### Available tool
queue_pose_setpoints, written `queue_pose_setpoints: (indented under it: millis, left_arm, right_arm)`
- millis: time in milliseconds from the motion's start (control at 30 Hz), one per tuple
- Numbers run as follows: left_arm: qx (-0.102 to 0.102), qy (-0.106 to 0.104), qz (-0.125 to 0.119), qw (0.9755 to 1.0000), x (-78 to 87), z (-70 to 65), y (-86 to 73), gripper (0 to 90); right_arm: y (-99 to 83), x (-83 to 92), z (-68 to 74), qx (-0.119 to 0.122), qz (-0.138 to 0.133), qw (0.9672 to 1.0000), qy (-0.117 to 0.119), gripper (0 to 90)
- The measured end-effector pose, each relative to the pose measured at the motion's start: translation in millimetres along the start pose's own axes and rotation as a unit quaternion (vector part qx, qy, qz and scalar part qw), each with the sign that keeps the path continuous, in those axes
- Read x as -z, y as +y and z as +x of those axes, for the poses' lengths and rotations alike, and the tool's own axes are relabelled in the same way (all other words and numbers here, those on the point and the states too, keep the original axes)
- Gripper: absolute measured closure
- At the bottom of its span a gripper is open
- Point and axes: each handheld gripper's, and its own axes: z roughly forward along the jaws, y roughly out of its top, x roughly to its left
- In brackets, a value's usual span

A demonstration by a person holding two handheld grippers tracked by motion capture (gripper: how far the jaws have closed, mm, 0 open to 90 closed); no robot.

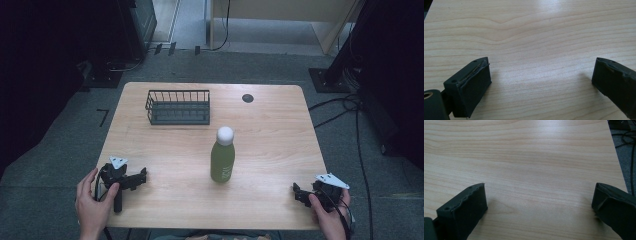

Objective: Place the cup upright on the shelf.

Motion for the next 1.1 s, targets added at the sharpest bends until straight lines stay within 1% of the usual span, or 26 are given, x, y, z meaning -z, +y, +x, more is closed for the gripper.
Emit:
queue_pose_setpoints:
  millis: [133, 267, 300, 333, 400, 433, 467, 500, 600, 633, 667, 767, 833, 867, 900, 933, 967, 1000, 1100]
  left_arm:
    - [0.000, 0.000, 0.000, 1.0000, -0.1, -0.1, 0.0, 2.5]
    - [0.001, -0.001, 0.000, 1.0000, 0.1, 0.3, -0.1, 2.5]
    - [0.006, -0.005, -0.004, 1.0000, 0.2, 1.1, -0.3, 2.5]
    - [0.006, -0.006, -0.004, 1.0000, 0.3, 1.4, -0.4, 2.5]
    - [0.006, -0.005, -0.004, 1.0000, 0.2, 1.0, -0.3, 2.4]
    - [0.001, -0.002, 0.000, 1.0000, 0.2, 0.4, -0.1, 2.4]
    - [0.000, -0.001, 0.000, 1.0000, -0.2, 0.0, -0.1, 2.3]
    - [0.000, -0.001, 0.000, 1.0000, -0.2, 0.0, -0.1, 2.1]
    - [0.000, -0.004, 0.001, 1.0000, -0.2, 0.4, 0.0, 1.5]
    - [0.001, -0.005, 0.000, 1.0000, 0.0, 0.8, -0.1, 1.5]
    - [0.010, -0.010, -0.005, 0.9999, 0.6, 2.1, -0.7, 1.5]
    - [0.020, -0.015, -0.009, 0.9996, 1.6, 3.9, -1.4, 1.5]
    - [0.016, -0.012, -0.007, 0.9998, 1.3, 3.1, -1.2, 1.5]
    - [0.016, -0.012, -0.007, 0.9998, 1.3, 3.1, -1.2, 1.5]
    - [0.013, -0.008, -0.005, 0.9999, 1.1, 2.3, -1.1, 1.5]
    - [0.010, -0.004, -0.004, 0.9999, 0.6, 1.0, -0.9, 1.5]
    - [0.004, 0.002, 0.000, 1.0000, 0.1, -0.5, -0.6, 1.5]
    - [0.003, 0.002, 0.000, 1.0000, -0.1, -0.8, -0.5, 1.3]
    - [0.004, 0.002, 0.000, 1.0000, -0.1, -0.8, -0.5, 1.3]
  right_arm:
    - [-0.2, 0.3, -0.3, -0.003, -0.001, 1.0000, 0.001, 0.0]
    - [0.8, 2.2, 0.7, -0.007, -0.002, 0.9999, 0.008, 0.0]
    - [2.1, 4.9, 2.3, -0.006, -0.010, 0.9998, 0.014, 0.0]
    - [3.0, 6.1, 3.1, -0.007, -0.012, 0.9998, 0.016, 0.0]
    - [4.5, 8.1, 4.2, -0.007, -0.016, 0.9997, 0.019, 0.0]
    - [5.6, 9.1, 5.0, -0.007, -0.021, 0.9996, 0.019, 0.0]
    - [9.5, 13.0, 8.3, -0.005, -0.031, 0.9992, 0.024, 0.0]
    - [11.0, 14.5, 10.0, -0.007, -0.033, 0.9991, 0.027, 0.0]
    - [16.9, 20.3, 17.6, 0.005, -0.042, 0.9985, 0.036, 0.0]
    - [16.9, 20.3, 17.6, 0.005, -0.042, 0.9985, 0.036, 0.0]
    - [20.3, 24.6, 24.2, 0.018, -0.049, 0.9976, 0.045, 0.0]
    - [24.0, 28.9, 32.9, 0.025, -0.055, 0.9966, 0.056, 0.0]
    - [27.3, 31.0, 39.0, 0.030, -0.057, 0.9957, 0.066, 0.0]
    - [27.3, 31.0, 39.0, 0.030, -0.057, 0.9957, 0.066, 0.0]
    - [31.6, 32.4, 46.1, 0.039, -0.060, 0.9949, 0.071, 0.0]
    - [33.7, 32.7, 49.2, 0.042, -0.061, 0.9946, 0.073, 0.0]
    - [33.7, 32.7, 49.2, 0.042, -0.061, 0.9946, 0.073, 0.0]
    - [38.0, 32.9, 55.3, 0.046, -0.064, 0.9939, 0.078, 0.0]
    - [44.0, 32.9, 64.2, 0.052, -0.067, 0.9924, 0.089, 0.0]
